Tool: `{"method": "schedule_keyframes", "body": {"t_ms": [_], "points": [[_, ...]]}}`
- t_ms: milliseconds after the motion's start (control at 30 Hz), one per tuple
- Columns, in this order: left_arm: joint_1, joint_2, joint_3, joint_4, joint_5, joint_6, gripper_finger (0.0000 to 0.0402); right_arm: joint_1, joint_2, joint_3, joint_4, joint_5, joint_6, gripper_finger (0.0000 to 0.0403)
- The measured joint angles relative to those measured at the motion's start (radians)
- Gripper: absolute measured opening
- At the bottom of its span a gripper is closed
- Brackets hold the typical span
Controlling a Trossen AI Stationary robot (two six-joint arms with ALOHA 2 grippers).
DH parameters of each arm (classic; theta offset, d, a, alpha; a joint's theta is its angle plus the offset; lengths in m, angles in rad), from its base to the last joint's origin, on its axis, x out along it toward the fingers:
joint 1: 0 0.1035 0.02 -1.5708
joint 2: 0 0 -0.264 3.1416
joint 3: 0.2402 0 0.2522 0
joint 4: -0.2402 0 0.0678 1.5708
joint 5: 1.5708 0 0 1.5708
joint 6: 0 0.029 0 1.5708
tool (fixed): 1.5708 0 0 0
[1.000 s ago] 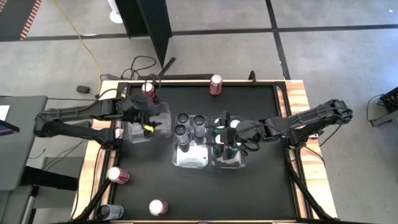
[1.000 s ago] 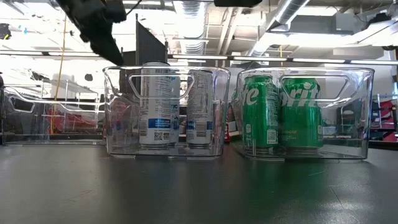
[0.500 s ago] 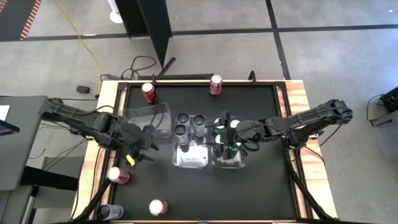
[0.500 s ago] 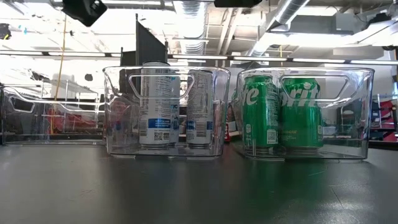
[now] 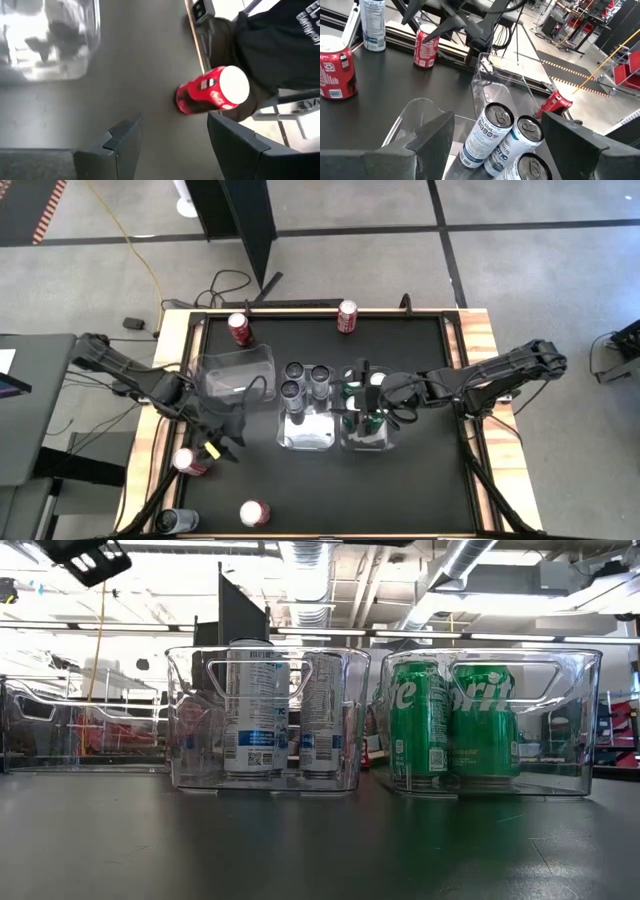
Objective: Sort soda cans
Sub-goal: Put the bottom left red soda can into the left transparent bin
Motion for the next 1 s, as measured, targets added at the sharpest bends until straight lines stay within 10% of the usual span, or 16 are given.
{"method": "schedule_keyframes", "body": {"t_ms": [733, 1000], "points": [[-0.189, 0.241, 0.001, -0.203, 0.031, -0.369, 0.0265, 0.002, 0.001, 0.0, -0.012, 0.004, 0.016, 0.0315], [-0.175, 0.241, 0.108, -0.568, -0.175, -0.427, 0.0239, 0.001, 0.001, 0.0, 0.0, 0.003, 0.016, 0.0315]]}}
